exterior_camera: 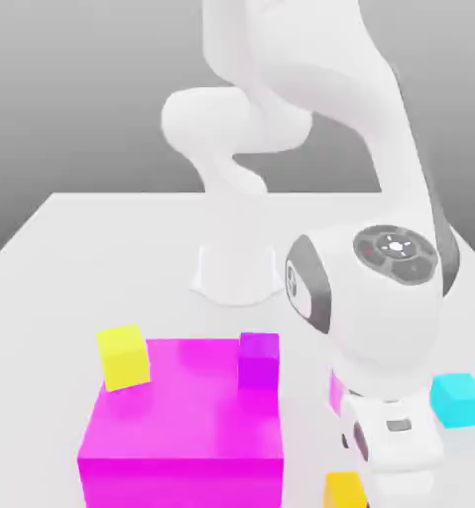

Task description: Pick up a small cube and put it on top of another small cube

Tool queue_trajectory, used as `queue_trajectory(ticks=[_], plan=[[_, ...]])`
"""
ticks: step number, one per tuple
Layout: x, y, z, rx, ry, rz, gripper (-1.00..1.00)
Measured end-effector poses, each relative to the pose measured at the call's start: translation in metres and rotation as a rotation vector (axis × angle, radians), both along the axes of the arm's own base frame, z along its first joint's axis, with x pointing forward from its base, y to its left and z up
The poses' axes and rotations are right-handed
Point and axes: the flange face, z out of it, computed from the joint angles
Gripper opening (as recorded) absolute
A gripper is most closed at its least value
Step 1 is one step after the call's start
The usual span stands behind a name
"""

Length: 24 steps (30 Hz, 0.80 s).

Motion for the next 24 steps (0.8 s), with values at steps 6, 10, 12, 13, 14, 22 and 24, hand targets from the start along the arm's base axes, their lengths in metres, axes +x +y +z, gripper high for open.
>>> queue_trajectory(ticks=[6, 10, 12, 13, 14, 22, 24], plan=[[0.000, -0.002, -0.018, -0.006, -0.007, -0.003, 0.00], [0.003, -0.005, -0.024, -0.019, -0.031, -0.005, 0.00], [0.004, -0.007, -0.025, -0.028, -0.050, -0.005, 0.00], [0.005, -0.008, -0.025, -0.031, -0.055, -0.006, -1.00], [0.005, -0.008, -0.025, -0.031, -0.055, -0.006, -1.00], [0.003, -0.006, -0.025, -0.024, -0.039, -0.005, -1.00], [0.002, -0.004, -0.023, -0.017, -0.023, -0.004, -1.00]])
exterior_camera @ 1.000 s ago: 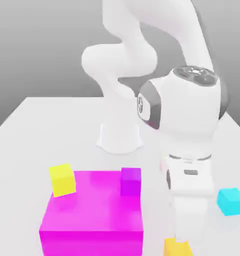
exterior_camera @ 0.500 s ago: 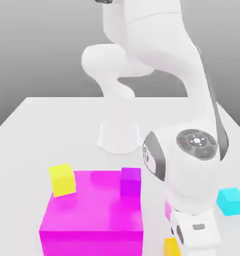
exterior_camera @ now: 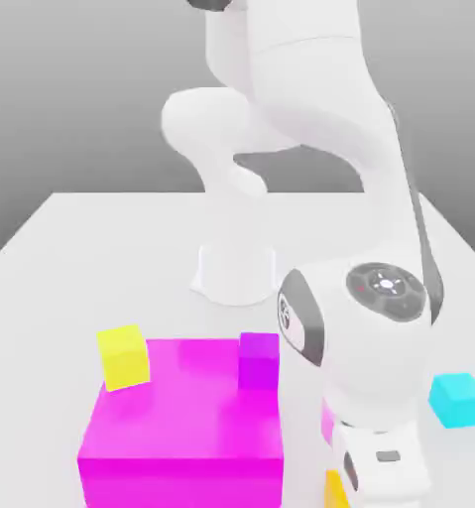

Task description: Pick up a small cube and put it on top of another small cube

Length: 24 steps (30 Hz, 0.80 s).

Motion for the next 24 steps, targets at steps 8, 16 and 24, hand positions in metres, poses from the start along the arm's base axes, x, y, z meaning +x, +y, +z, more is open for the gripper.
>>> queue_trajectory(ticks=[8, 16, 24], plan=[[-0.002, 0.004, 0.018, 0.016, 0.027, 0.004, -1.00], [0.001, 0.000, 0.052, -0.002, -0.008, 0.003, -1.00], [-0.014, 0.022, 0.060, -0.055, -0.009, 0.027, -1.00]])
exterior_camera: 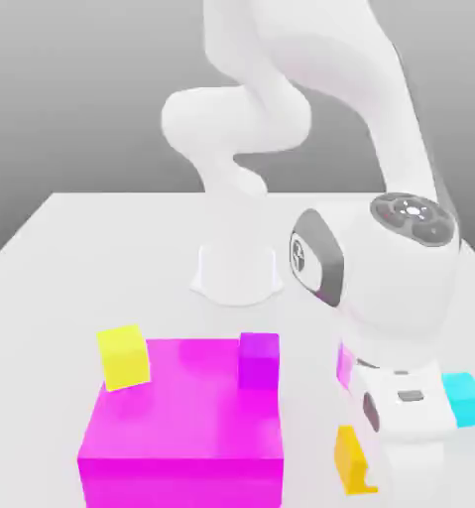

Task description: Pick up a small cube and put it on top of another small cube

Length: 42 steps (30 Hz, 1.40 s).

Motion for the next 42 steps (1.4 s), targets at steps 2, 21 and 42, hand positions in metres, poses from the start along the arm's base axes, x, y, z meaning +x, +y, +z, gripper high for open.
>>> queue_trajectory(ticks=[2, 21, 42], plan=[[-0.007, 0.010, -0.002, -0.014, 0.007, 0.009, -1.00], [-0.072, 0.090, 0.018, -0.068, -0.006, 0.064, -1.00], [-0.144, 0.157, 0.025, 0.041, -0.024, 0.093, -1.00]])
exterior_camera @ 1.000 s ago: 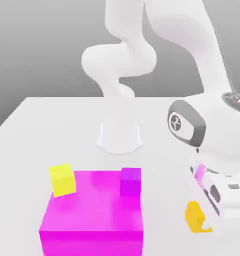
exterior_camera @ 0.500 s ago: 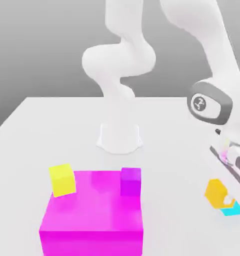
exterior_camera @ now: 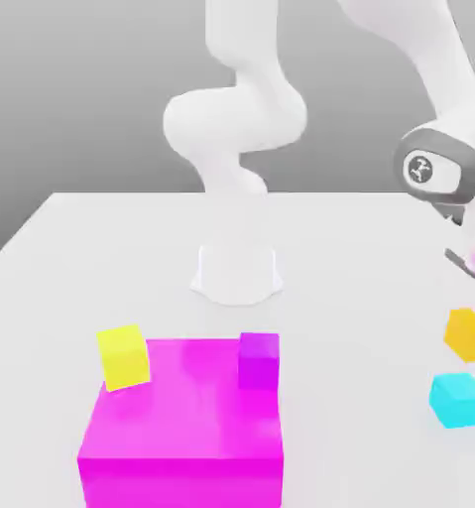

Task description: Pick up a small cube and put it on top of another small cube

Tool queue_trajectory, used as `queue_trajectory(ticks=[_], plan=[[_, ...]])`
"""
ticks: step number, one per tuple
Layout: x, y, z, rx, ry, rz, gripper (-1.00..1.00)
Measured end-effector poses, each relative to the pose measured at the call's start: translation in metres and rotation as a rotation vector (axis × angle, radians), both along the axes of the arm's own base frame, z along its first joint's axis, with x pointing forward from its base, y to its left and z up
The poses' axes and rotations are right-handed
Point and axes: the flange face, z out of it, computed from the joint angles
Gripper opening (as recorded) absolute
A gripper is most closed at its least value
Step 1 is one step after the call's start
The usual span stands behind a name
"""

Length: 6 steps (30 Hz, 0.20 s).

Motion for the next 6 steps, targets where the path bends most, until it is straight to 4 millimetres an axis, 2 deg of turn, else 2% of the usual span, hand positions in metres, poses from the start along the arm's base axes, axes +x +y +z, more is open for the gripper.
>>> queue_trajectory(ticks=[1, 2, 6], plan=[[-0.0002, -0.0004, -0.0123, 0.000, -0.001, -0.001, -1.00], [-0.0005, -0.0009, -0.0223, -0.001, -0.001, -0.001, 1.00], [-0.0005, -0.0009, -0.0223, -0.001, -0.001, -0.001, 1.00]])
